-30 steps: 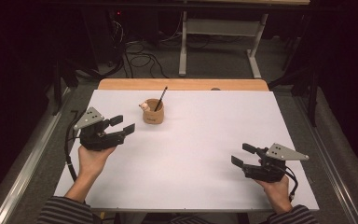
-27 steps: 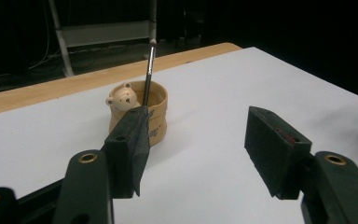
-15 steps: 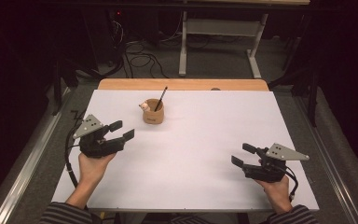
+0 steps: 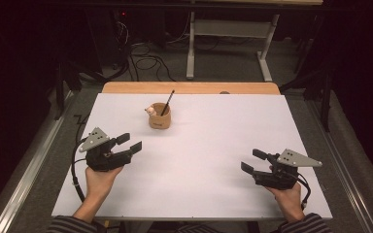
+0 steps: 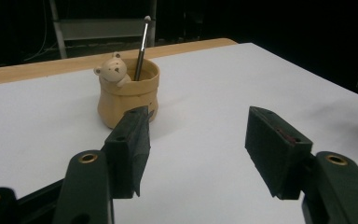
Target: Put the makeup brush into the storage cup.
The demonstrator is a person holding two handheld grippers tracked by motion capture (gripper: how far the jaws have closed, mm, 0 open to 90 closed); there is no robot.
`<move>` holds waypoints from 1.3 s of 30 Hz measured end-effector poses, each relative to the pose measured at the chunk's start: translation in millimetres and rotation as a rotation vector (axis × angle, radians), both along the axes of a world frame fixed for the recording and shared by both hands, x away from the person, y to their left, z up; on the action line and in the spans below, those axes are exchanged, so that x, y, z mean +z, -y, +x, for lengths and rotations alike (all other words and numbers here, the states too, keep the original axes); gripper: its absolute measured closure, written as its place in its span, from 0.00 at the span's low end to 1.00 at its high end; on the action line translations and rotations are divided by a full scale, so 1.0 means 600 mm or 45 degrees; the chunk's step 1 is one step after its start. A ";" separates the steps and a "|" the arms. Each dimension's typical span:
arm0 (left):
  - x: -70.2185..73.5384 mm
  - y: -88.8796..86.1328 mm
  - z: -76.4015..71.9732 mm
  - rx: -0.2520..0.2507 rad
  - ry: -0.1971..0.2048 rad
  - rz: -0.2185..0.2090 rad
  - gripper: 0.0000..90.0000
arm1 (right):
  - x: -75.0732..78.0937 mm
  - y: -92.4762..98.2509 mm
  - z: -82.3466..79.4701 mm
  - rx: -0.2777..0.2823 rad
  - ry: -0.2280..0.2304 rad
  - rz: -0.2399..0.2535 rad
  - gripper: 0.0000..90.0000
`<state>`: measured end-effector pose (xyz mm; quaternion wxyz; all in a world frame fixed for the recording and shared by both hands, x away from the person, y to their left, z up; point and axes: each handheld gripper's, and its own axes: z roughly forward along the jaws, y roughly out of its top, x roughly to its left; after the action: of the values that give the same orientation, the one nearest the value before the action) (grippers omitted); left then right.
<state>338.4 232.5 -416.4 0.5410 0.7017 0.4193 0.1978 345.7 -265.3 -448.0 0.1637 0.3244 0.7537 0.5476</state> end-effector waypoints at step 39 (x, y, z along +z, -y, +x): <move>-0.045 0.023 -0.017 -0.034 -0.012 0.032 0.43 | 0.001 0.001 -0.002 -0.002 0.009 -0.002 0.35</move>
<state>328.4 218.9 -443.3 0.5328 0.7148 0.4100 0.1925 344.4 -266.2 -447.1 0.1669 0.3229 0.7533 0.5481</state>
